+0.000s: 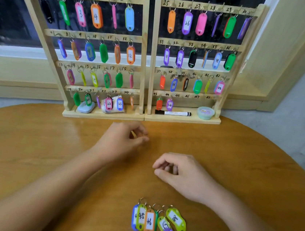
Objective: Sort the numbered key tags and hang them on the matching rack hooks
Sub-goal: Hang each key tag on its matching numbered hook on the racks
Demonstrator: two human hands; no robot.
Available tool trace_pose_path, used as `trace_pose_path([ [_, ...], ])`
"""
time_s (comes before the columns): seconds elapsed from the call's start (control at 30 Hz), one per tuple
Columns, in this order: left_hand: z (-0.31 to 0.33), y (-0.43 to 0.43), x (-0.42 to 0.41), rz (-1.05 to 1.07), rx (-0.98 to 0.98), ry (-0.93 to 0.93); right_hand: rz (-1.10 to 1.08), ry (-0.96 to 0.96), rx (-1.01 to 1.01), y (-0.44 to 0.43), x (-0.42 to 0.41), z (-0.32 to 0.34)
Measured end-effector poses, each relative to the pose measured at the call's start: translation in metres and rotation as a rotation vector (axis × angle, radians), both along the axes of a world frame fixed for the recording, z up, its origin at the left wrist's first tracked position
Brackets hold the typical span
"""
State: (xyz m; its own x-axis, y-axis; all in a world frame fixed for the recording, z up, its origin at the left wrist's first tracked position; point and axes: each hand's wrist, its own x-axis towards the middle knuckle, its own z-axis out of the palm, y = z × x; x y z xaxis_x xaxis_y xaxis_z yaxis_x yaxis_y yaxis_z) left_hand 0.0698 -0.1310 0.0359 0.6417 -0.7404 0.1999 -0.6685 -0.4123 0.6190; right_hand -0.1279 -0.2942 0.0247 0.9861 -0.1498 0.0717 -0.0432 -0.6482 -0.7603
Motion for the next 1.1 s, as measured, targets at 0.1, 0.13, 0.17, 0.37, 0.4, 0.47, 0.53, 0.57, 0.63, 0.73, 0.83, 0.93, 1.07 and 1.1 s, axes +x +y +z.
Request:
trace_pose_path([
  [0.1,-0.015,0.039,-0.019,-0.028,0.048,0.060,0.083,0.047,-0.016,0.011,-0.004,-0.001],
  [0.13,-0.019,0.048,-0.025,-0.046,0.050,0.092,0.110,0.057,-0.016,0.014,-0.005,-0.001],
  [0.17,-0.023,0.057,-0.032,-0.065,0.053,0.121,0.137,0.070,-0.015,0.017,-0.006,-0.002],
  [0.37,-0.029,0.083,-0.053,-0.261,0.015,0.245,0.247,0.140,-0.052,0.030,-0.007,-0.002],
  [0.4,-0.029,0.084,-0.053,-0.291,0.023,0.239,0.256,0.147,-0.056,0.031,-0.007,-0.002],
  [0.47,-0.029,0.086,-0.052,-0.334,0.041,0.208,0.264,0.155,-0.067,0.032,-0.006,-0.001],
  [0.53,-0.030,0.086,-0.051,-0.364,0.059,0.180,0.266,0.167,-0.070,0.032,-0.006,0.000],
  [0.57,-0.031,0.085,-0.052,-0.377,0.070,0.164,0.270,0.172,-0.074,0.033,-0.005,0.001],
  [0.63,-0.032,0.084,-0.054,-0.392,0.090,0.138,0.283,0.171,-0.092,0.033,-0.004,0.001],
  [0.73,-0.033,0.081,-0.059,-0.392,0.105,0.124,0.300,0.164,-0.122,0.033,-0.004,0.000],
  [0.83,-0.033,0.079,-0.061,-0.386,0.126,0.111,0.300,0.163,-0.134,0.034,-0.004,-0.001],
  [0.93,-0.034,0.079,-0.062,-0.382,0.121,0.110,0.289,0.175,-0.117,0.034,-0.004,-0.003],
  [1.07,-0.036,0.078,-0.061,-0.382,0.095,0.115,0.237,0.189,-0.067,0.034,-0.005,-0.003],
  [1.1,-0.037,0.078,-0.060,-0.384,0.092,0.122,0.223,0.195,-0.035,0.033,-0.005,-0.003],
])
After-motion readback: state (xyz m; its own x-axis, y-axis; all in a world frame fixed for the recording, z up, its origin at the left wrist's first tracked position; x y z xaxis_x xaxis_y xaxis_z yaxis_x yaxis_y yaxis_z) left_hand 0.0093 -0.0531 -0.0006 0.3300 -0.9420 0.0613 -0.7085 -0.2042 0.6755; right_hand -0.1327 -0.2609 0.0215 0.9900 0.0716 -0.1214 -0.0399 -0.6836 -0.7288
